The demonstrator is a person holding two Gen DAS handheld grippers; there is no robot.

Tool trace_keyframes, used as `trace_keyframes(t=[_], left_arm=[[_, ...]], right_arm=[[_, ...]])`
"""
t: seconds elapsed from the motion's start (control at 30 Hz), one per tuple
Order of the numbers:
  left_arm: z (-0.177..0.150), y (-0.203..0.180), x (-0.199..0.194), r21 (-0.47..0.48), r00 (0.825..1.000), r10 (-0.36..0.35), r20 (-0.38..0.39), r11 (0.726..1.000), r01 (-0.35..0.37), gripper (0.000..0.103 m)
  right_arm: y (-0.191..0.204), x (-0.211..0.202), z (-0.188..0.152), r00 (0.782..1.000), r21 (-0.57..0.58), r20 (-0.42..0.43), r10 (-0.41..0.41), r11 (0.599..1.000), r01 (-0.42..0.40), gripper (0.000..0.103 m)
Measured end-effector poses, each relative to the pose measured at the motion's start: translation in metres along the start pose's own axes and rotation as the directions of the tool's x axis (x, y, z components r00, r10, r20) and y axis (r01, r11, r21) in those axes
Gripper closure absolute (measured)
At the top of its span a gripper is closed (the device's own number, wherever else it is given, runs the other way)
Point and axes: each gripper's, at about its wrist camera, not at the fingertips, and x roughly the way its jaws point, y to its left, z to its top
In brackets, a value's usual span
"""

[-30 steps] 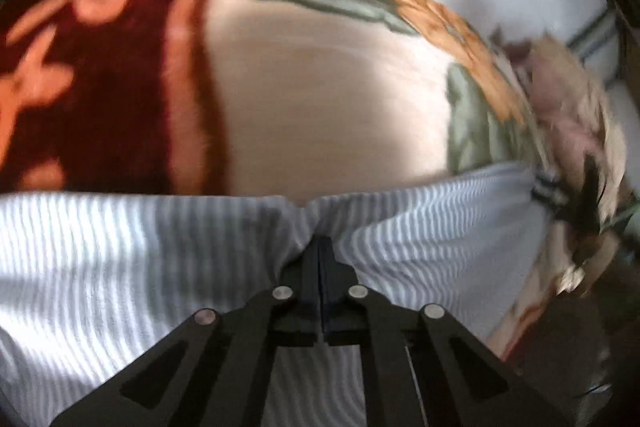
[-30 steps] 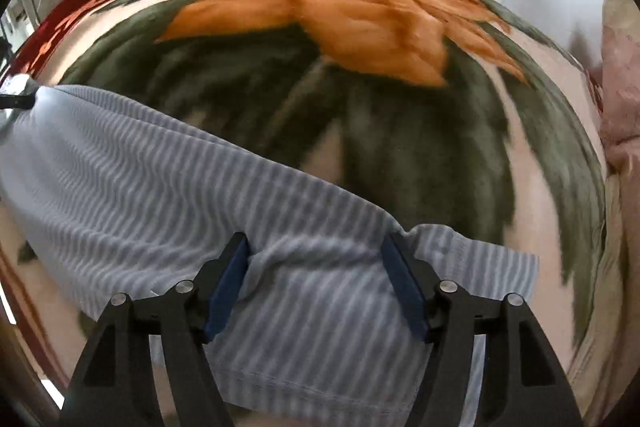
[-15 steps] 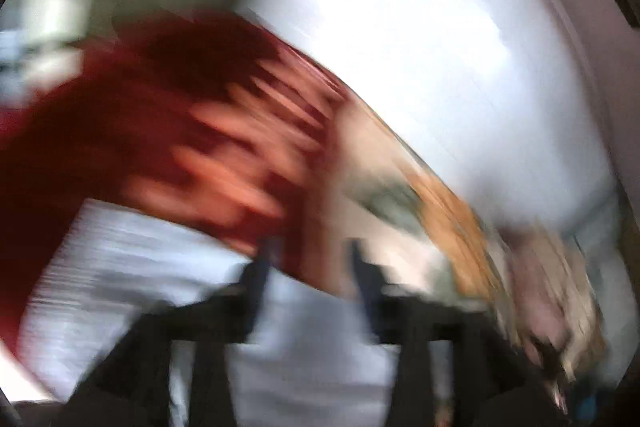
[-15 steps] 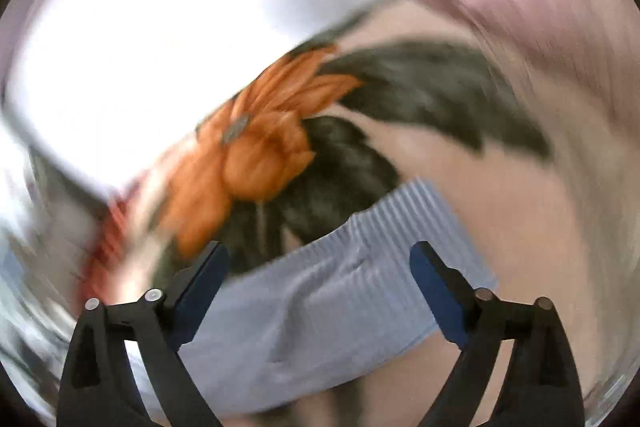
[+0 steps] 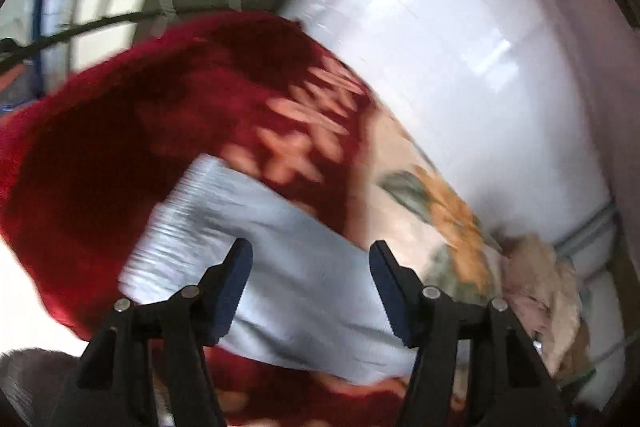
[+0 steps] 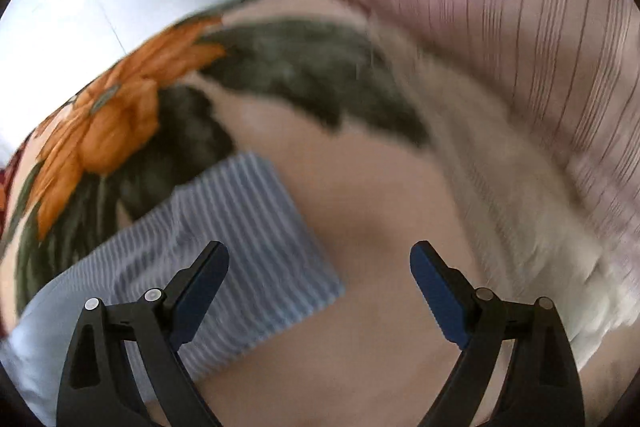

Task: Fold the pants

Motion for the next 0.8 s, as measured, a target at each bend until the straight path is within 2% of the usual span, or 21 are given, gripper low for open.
trace_keyframes(t=[0.03, 0.07, 0.1, 0.13, 0.17, 0.2, 0.23, 0.3, 0.33, 0.37, 0.43, 0.47, 0.5, 0.53, 0.6, 0.63, 0.67, 0.7, 0.73, 0.77, 0.8], left_arm=[[-0.007, -0.018, 0.011, 0.035, 0.998, -0.035, -0.048, 0.999, 0.037, 0.04], [-0.015, -0.036, 0.023, 0.089, 0.995, -0.037, -0.092, 0.995, 0.046, 0.04], [-0.028, -0.059, 0.038, 0.163, 0.992, -0.001, -0.13, 0.986, 0.022, 0.04], [-0.046, -0.081, 0.058, 0.216, 0.984, 0.02, -0.178, 0.976, 0.019, 0.04], [-0.063, -0.099, 0.078, 0.225, 0.969, 0.005, -0.245, 0.973, 0.052, 0.04], [-0.087, -0.118, 0.106, 0.198, 0.934, -0.03, -0.355, 0.974, 0.107, 0.04], [-0.103, -0.132, 0.125, 0.175, 0.907, -0.055, -0.418, 0.974, 0.14, 0.04], [-0.135, -0.168, 0.161, 0.16, 0.847, -0.102, -0.522, 0.963, 0.215, 0.04], [-0.151, -0.191, 0.179, 0.193, 0.818, -0.1, -0.566, 0.949, 0.249, 0.04], [-0.165, -0.212, 0.192, 0.247, 0.806, -0.077, -0.588, 0.931, 0.269, 0.04], [-0.19, -0.26, 0.213, 0.381, 0.809, -0.029, -0.587, 0.872, 0.308, 0.04], [-0.2, -0.28, 0.223, 0.418, 0.811, -0.026, -0.585, 0.847, 0.329, 0.04], [-0.209, -0.303, 0.236, 0.429, 0.804, -0.043, -0.592, 0.829, 0.36, 0.04], [-0.212, -0.316, 0.247, 0.416, 0.794, -0.066, -0.604, 0.824, 0.385, 0.04], [-0.212, -0.34, 0.282, 0.339, 0.769, -0.15, -0.621, 0.834, 0.436, 0.04], [-0.21, -0.345, 0.298, 0.318, 0.77, -0.185, -0.611, 0.833, 0.453, 0.038], [-0.211, -0.348, 0.317, 0.322, 0.787, -0.198, -0.585, 0.833, 0.449, 0.038], [-0.214, -0.349, 0.333, 0.344, 0.813, -0.136, -0.567, 0.857, 0.384, 0.038], [-0.215, -0.348, 0.349, 0.328, 0.809, -0.088, -0.582, 0.885, 0.332, 0.046], [-0.21, -0.342, 0.361, 0.256, 0.781, -0.098, -0.617, 0.913, 0.317, 0.046], [-0.196, -0.332, 0.363, 0.121, 0.744, -0.183, -0.642, 0.935, 0.334, 0.046]], right_arm=[[-0.004, 0.005, -0.003, 0.999, 0.034, -0.029, 0.046, 0.998, -0.045, 0.011], [-0.011, 0.005, -0.005, 0.998, 0.063, -0.023, 0.062, 0.996, -0.061, 0.016], [-0.016, 0.003, -0.005, 0.997, 0.093, -0.007, 0.071, 0.993, -0.07, 0.022], [-0.021, 0.002, -0.005, 0.996, 0.129, 0.002, 0.091, 0.987, -0.09, 0.04], [-0.025, 0.004, -0.002, 0.991, 0.147, -0.002, 0.137, 0.98, -0.135, 0.067], [-0.027, 0.005, 0.001, 0.98, 0.153, -0.013, 0.197, 0.969, -0.193, 0.073], [-0.027, 0.005, 0.005, 0.964, 0.134, -0.014, 0.264, 0.956, -0.26, 0.086], [-0.025, -0.004, 0.005, 0.952, 0.089, 0.017, 0.305, 0.948, -0.306, 0.087], [-0.024, -0.006, 0.005, 0.952, 0.061, 0.033, 0.303, 0.951, -0.305, 0.087], [-0.025, -0.009, 0.005, 0.95, 0.045, 0.043, 0.31, 0.949, -0.312, 0.087], [-0.03, -0.021, 0.0, 0.944, 0.036, 0.059, 0.323, 0.945, -0.326, 0.088], [-0.034, -0.024, 0.001, 0.941, 0.045, 0.062, 0.332, 0.941, -0.335, 0.088], [-0.035, -0.028, 0.002, 0.938, 0.058, 0.065, 0.341, 0.937, -0.344, 0.088], [-0.036, -0.034, 0.003, 0.934, 0.071, 0.073, 0.35, 0.932, -0.355, 0.088], [-0.028, -0.048, 0.009, 0.924, 0.067, 0.112, 0.365, 0.925, -0.374, 0.088], [-0.018, -0.055, 0.012, 0.921, 0.042, 0.138, 0.363, 0.927, -0.372, 0.088], [-0.005, -0.07, 0.011, 0.914, 0.001, 0.174, 0.368, 0.928, -0.373, 0.088], [0.01, -0.083, 0.011, 0.899, -0.045, 0.201, 0.389, 0.921, -0.388, 0.088], [0.033, -0.101, 0.007, 0.876, -0.108, 0.211, 0.433, 0.901, -0.419, 0.088], [0.054, -0.116, 0.003, 0.863, -0.171, 0.214, 0.458, 0.887, -0.429, 0.088], [0.078, -0.133, -0.004, 0.852, -0.248, 0.223, 0.473, 0.873, -0.42, 0.088]])
